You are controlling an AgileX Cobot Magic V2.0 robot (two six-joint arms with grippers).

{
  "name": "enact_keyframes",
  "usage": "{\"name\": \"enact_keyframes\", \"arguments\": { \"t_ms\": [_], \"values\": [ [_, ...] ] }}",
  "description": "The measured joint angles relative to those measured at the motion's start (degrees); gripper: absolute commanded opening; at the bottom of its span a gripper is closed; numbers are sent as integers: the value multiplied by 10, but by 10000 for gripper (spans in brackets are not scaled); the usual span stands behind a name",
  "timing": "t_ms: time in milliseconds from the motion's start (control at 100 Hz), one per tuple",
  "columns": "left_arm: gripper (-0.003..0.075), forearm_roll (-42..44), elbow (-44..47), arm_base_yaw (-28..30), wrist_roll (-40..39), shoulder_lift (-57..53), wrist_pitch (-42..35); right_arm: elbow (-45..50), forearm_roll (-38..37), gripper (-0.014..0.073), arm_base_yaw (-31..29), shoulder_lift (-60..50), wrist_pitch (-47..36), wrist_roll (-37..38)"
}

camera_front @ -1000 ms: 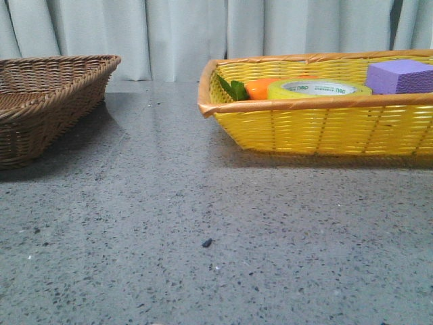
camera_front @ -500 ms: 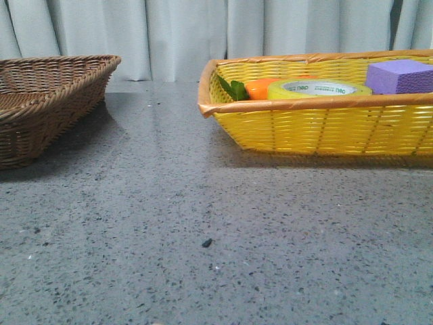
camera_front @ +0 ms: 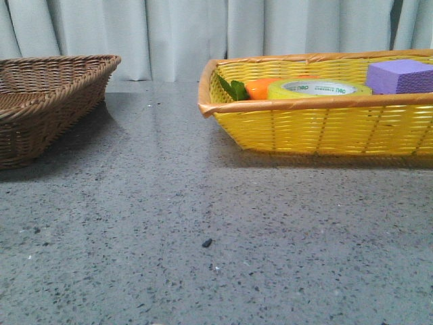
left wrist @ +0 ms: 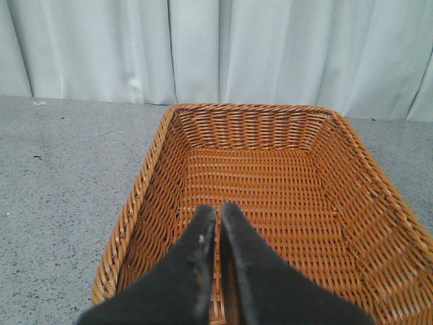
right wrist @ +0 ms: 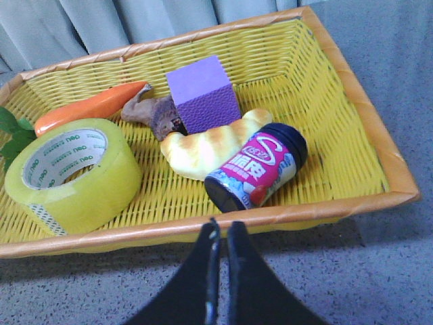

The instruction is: Transfer tape with both arms

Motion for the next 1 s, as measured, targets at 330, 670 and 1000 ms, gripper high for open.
{"name": "enact_keyframes", "arguments": {
  "t_ms": [330, 670, 1000],
  "values": [
    [-21, 0, 0, 0, 0, 0, 0, -24, 0, -73, 4, 37, 21, -15],
    [-21, 0, 0, 0, 0, 0, 1, -24, 0, -73, 12, 51, 27, -15],
    [-21, 0, -46, -4, 0, 10, 76, -82, 0, -72, 58, 93, 75, -44]
  ]
}}
